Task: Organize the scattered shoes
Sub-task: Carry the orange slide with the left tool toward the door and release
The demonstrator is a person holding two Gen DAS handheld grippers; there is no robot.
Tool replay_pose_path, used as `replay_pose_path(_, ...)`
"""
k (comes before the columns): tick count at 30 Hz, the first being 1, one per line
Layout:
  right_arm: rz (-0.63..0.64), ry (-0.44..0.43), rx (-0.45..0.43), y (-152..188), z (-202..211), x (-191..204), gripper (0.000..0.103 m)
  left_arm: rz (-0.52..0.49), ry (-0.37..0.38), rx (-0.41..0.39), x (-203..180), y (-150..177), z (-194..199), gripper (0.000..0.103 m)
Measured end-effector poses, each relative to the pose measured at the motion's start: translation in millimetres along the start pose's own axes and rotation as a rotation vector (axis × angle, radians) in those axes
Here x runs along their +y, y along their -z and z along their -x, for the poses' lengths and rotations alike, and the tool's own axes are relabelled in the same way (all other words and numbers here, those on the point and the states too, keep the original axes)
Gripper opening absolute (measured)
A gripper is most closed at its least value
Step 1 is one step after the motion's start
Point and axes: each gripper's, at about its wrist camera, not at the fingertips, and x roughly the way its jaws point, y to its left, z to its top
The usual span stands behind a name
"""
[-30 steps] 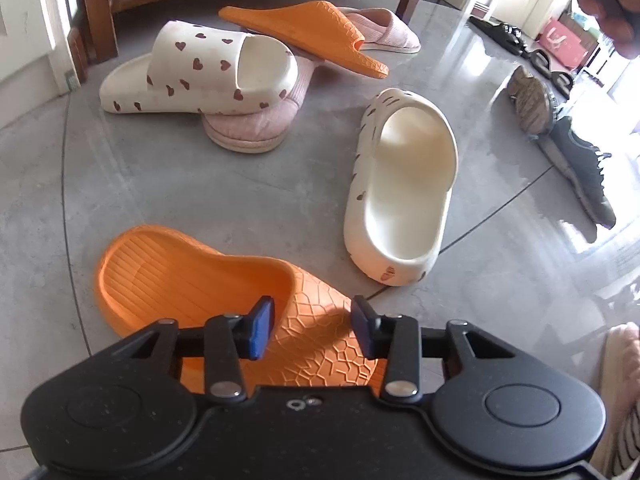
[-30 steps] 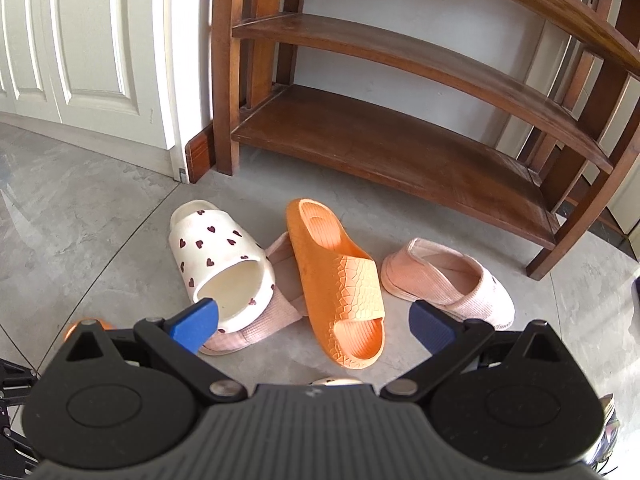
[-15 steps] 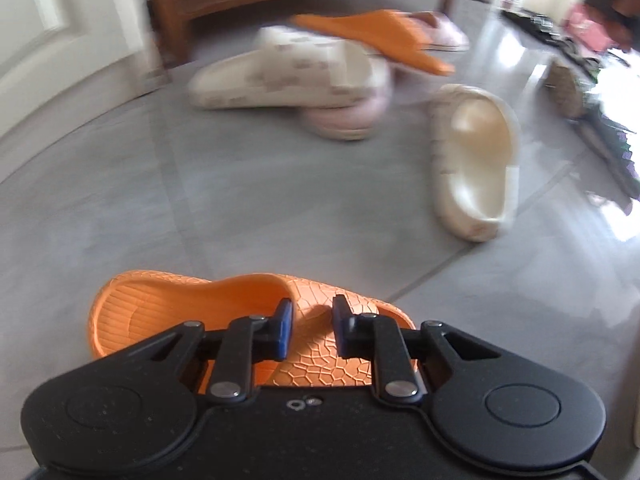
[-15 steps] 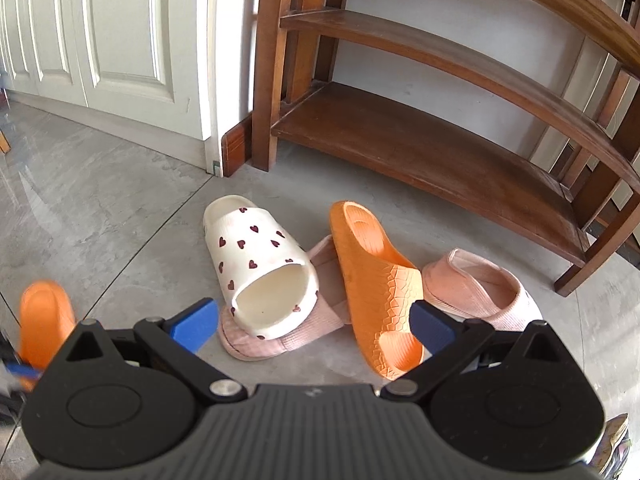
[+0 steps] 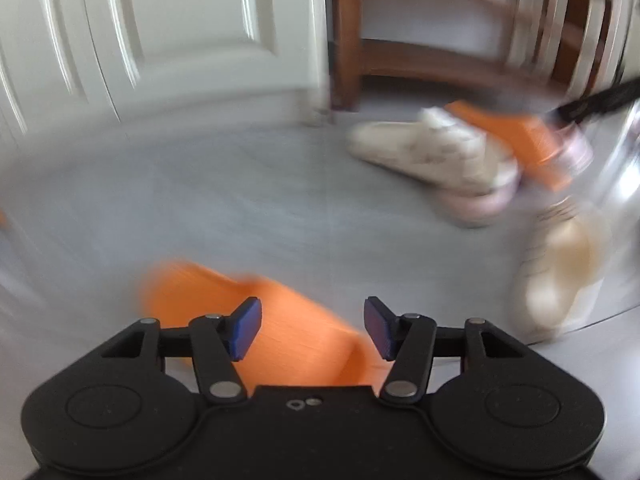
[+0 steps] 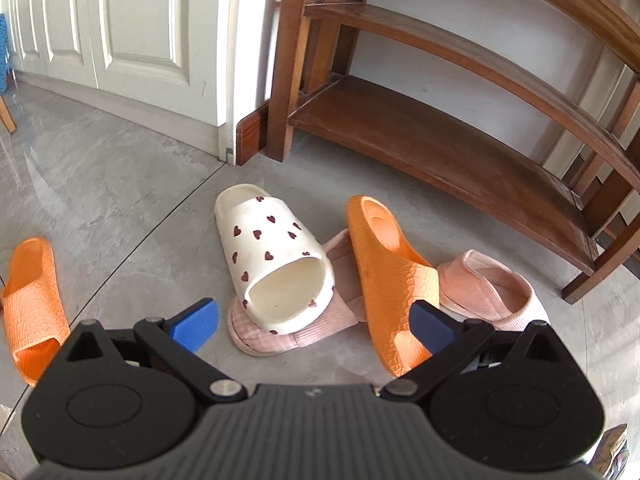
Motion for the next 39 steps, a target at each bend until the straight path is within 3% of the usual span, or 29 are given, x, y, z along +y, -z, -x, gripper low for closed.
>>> replay_pose_path(4,0.014,-0.002,0.003,1,-1,3,0.103,0.183,0.096,0.022,-11,27,-28,0.049)
replay_pose_path(10,0.031,0.014,0.006,4,1,0,0.103,0.405,0.008,-0.067,9,46,-63,0.049)
replay_pose_path(14,0.033,0.022,0.030,6,-6,-1,0.103,0.474,-0.034,-0.095,22,53,-65,0.049)
replay_pose_path(17,0.043,0.014,0.040,7,-11,3,0.103,0.507,-0.124,-0.116,34,56,-57,0.049)
replay_pose_path(22,0.095,-0.009,0.043,9,-14,16,0.103,0.658,-0.363,-0.134,74,70,-32,0.053)
replay_pose_path(26,0.113,-0.015,0.049,11,-17,20,0.103,0.745,-0.381,-0.169,93,74,-28,0.056)
replay_pose_path(30,0.115,-0.012,0.069,12,-21,22,0.103,0.781,-0.356,-0.188,101,71,-34,0.052)
replay_pose_path(31,0.117,-0.011,0.071,13,-21,22,0.103,0.780,-0.346,-0.190,103,71,-35,0.041)
replay_pose_path(33,0.125,-0.013,0.068,13,-20,23,0.103,0.755,-0.339,-0.190,111,70,-34,0.034)
replay_pose_path(37,0.124,-0.014,0.070,14,-20,21,0.103,0.709,-0.465,-0.201,116,69,-22,0.022)
replay_pose_path(39,0.121,-0.015,0.073,14,-21,21,0.103,0.680,-0.532,-0.201,117,69,-16,0.021)
